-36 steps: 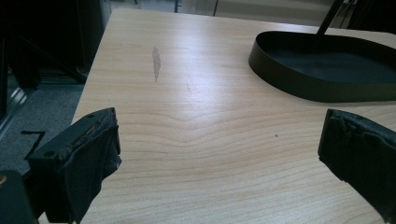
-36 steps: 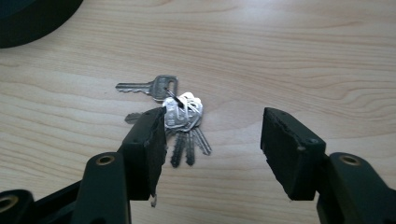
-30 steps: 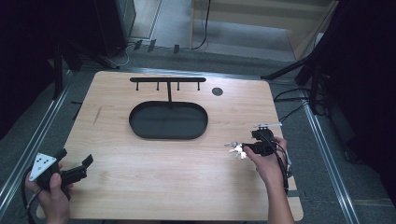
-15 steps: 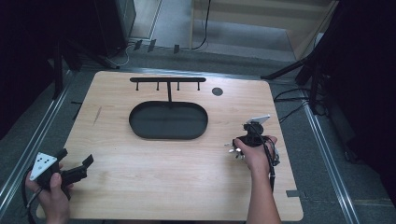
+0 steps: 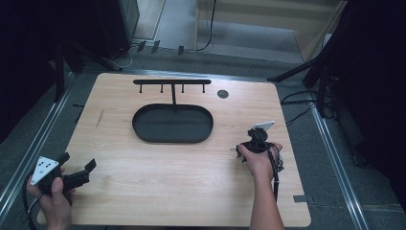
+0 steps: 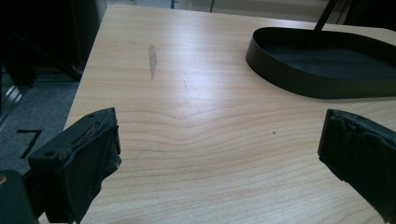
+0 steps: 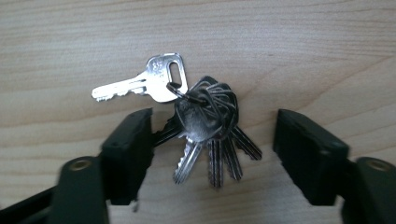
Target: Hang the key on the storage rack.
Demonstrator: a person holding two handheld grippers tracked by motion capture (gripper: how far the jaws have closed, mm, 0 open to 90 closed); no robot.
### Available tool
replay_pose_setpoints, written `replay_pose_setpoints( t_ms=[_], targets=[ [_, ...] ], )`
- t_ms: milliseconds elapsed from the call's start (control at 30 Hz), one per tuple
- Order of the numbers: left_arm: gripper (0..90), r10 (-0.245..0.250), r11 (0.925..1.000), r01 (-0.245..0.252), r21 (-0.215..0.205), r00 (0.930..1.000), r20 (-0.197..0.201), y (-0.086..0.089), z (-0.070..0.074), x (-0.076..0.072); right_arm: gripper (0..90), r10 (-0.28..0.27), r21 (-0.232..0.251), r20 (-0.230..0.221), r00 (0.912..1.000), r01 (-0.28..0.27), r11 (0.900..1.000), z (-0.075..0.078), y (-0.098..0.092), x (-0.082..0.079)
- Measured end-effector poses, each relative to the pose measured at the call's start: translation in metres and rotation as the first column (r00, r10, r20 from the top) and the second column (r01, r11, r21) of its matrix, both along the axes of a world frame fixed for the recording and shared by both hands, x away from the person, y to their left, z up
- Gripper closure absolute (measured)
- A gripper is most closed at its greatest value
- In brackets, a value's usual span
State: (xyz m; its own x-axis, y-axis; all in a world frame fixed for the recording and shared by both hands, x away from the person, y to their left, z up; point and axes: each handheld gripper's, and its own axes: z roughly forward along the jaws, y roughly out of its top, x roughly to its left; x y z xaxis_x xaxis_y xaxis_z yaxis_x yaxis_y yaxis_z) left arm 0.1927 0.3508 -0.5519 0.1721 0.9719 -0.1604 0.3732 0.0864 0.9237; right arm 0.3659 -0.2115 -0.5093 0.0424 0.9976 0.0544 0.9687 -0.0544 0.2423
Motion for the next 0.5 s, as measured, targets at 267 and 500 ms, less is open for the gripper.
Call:
replay_pose_setpoints(
  t_ms=[267, 500],
  targets=[
    [0.0, -0.004, 1.0000, 0.004, -0.003, 1.0000, -0.004, 0.001, 0.000, 0.000, 83.1, 0.105, 0.053, -0.032, 0.9940, -0.103, 0.993, 0.008, -0.017, -0.007],
    [0.0, -0.003, 1.0000, 0.003, -0.002, 1.0000, -0.003, 0.000, 0.000, 0.000, 72.9, 0.115, 0.049, 0.014, 0.9933, -0.115, 0.992, 0.015, -0.021, -0.010]
  ],
)
